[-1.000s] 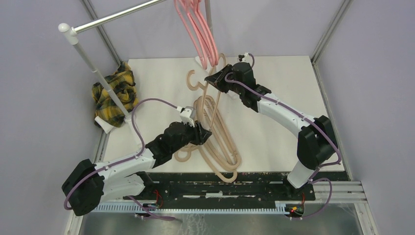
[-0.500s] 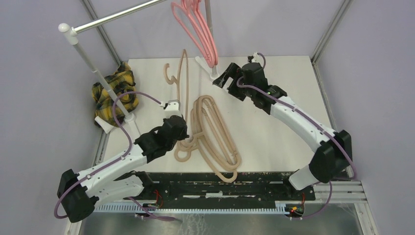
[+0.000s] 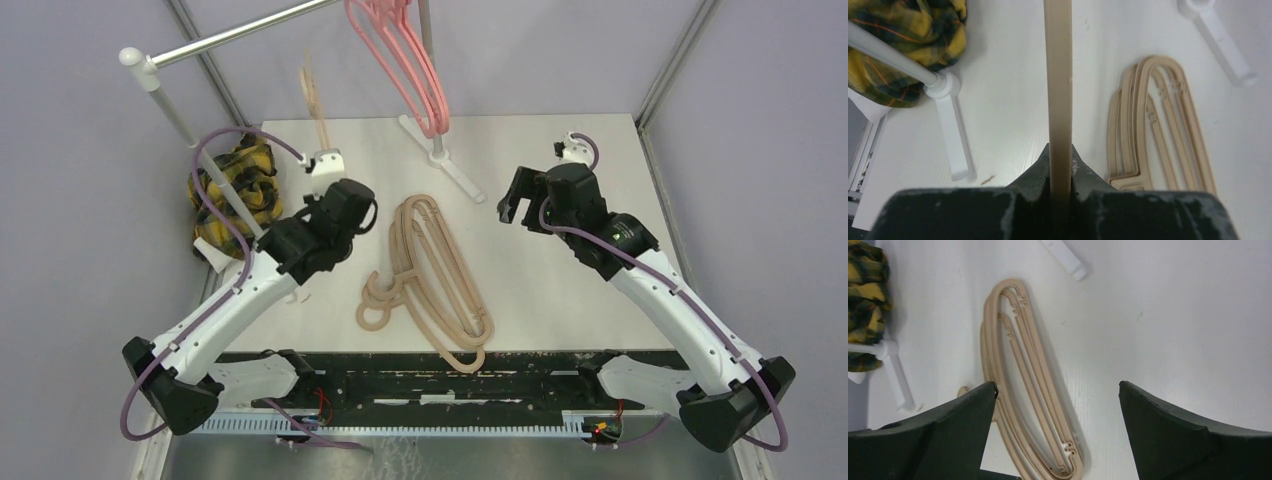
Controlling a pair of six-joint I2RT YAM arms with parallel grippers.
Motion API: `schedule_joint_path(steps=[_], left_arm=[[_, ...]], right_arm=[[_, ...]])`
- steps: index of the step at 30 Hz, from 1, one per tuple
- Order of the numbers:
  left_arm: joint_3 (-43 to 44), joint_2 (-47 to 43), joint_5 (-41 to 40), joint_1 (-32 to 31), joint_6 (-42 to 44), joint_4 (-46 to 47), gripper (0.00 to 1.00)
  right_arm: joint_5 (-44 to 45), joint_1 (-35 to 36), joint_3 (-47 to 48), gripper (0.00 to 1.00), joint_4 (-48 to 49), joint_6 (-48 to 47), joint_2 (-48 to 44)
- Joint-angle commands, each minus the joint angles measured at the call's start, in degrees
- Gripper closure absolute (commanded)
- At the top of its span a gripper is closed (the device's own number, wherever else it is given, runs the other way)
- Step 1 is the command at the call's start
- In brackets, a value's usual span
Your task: Organize the hangers
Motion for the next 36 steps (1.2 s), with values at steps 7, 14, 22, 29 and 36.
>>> schedule_joint_path(steps=[7,14,22,29,36], left_arm=[[24.4,8.8,-1.7,7.4,14.7,3.1,0.97],[31.3,15.9,7.5,14.1,16.4,2.4,0.97],[38.4,23.8,16.7,20.1,16.1,-0.1,0.97],[39.7,27.4,22.1,19.9,16.7,0.0,0.97],[41.5,30.7,25.4,17.6,19.8,-1.2,0.97]], right_arm=[[4.3,0.0,-5.6,0.00,-4.2,-4.9,-5.0],[0.4,0.0,-5.4,0.00,-3.5,-5.6,-2.4],[-0.8,-0.1,-6.1,0.01,-4.5,-6.4,-3.3],[-0.6,0.0,-8.9,0.01,-3.8,-6.5,-3.8],[-2.2,-0.1,-9.3,0.01,-2.2,-6.0,-1.4]])
